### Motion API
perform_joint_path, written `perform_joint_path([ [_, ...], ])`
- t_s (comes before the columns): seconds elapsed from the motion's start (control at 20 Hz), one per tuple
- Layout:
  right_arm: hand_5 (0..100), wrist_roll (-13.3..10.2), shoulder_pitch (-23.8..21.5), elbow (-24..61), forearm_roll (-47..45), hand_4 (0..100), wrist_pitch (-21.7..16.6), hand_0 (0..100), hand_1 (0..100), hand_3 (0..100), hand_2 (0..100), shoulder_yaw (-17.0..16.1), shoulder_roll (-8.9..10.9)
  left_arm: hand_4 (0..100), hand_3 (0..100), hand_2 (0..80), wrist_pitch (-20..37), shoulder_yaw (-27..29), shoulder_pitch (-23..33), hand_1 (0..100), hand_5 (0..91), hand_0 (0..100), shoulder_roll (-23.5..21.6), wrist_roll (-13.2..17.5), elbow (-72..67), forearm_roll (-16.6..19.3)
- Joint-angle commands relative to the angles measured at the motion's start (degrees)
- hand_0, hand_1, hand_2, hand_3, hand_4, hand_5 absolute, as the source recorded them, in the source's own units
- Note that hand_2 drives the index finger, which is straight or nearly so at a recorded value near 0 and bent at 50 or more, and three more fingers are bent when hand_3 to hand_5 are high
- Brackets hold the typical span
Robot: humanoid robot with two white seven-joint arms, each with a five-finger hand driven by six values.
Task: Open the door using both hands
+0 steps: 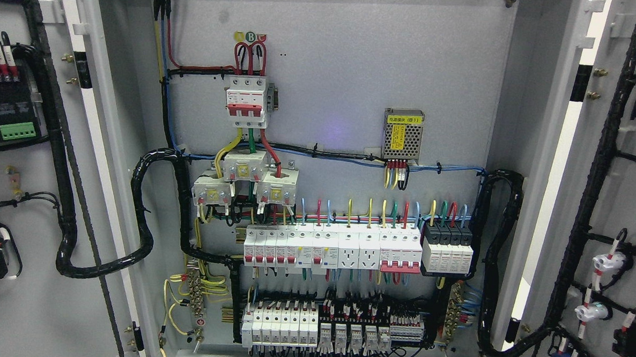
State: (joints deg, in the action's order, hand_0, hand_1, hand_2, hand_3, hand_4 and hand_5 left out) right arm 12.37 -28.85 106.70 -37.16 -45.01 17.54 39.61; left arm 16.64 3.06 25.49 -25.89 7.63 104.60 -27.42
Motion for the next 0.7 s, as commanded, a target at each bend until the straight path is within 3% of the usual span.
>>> perform_joint_path([
  [0.0, 0, -0.06, 0.02, -11.68, 2.09, 0, -5.88, 11, 0, 0, 0, 13.58, -6.2, 3, 0, 0.0, -4.49, -3.76, 4.83, 0, 0.0, 0, 6.55, -0.16, -1.58, 4.82],
  [0.2, 0, -0.06, -0.33, -18.79, 2.18, 0, -5.97, 11, 0, 0, 0, 14.54, -8.23, 3, 0, 0.0, -8.98, -4.29, 7.64, 0, 0.0, 0, 8.13, 0.02, -3.87, 7.2],
  [0.65, 0, -0.06, -2.17, -32.69, 2.01, 0, -9.75, 11, 0, 0, 0, 14.46, -8.67, 3, 0, 0.0, -12.86, -8.68, 14.06, 0, 0.0, 0, 11.74, -0.07, -8.34, 13.53],
])
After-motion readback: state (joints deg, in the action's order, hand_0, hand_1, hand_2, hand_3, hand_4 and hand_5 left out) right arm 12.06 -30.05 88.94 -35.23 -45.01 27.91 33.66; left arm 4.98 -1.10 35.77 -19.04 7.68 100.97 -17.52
